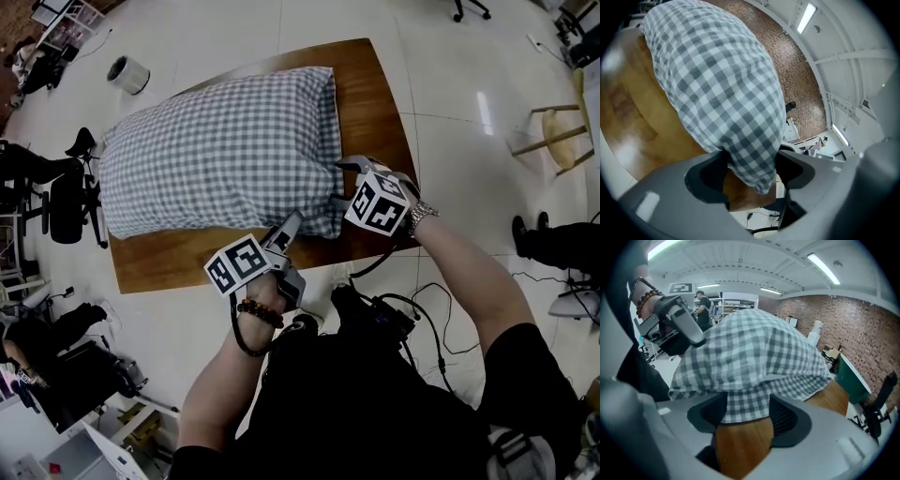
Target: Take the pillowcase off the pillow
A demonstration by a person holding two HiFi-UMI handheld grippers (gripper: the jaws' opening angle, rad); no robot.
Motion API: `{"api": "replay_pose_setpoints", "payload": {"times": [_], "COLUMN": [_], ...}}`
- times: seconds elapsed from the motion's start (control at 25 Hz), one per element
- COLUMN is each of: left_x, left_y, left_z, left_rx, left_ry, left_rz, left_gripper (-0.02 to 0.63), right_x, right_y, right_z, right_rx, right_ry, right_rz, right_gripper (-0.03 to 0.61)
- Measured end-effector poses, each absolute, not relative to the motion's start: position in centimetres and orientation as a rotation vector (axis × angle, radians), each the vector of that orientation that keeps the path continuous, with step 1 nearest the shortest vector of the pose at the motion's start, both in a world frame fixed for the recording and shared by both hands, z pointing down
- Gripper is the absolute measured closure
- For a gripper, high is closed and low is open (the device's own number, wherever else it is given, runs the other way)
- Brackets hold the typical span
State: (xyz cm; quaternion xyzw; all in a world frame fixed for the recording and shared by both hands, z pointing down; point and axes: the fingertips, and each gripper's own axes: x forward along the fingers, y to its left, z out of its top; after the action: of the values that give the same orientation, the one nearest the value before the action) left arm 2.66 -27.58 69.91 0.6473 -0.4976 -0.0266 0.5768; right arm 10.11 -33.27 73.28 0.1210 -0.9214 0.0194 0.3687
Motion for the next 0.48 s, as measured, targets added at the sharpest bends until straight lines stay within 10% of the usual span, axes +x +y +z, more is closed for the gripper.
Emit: {"api": "replay_pose_setpoints", "payload": {"times": [0.48], "left_x": [1.9], "left_y": [-28.2], "left_z": [68.2], "left_rx": [1.54], "left_ry": [-1.099], "left_rz": [-0.102], "left_gripper": [0.417], "right_x": [6.0], "right_y": [-31.2], "right_z": [72.3], "right_rx": [0.105], "right_ry": [-2.548], "right_rz": [0.29], "right_gripper": [0.268]}}
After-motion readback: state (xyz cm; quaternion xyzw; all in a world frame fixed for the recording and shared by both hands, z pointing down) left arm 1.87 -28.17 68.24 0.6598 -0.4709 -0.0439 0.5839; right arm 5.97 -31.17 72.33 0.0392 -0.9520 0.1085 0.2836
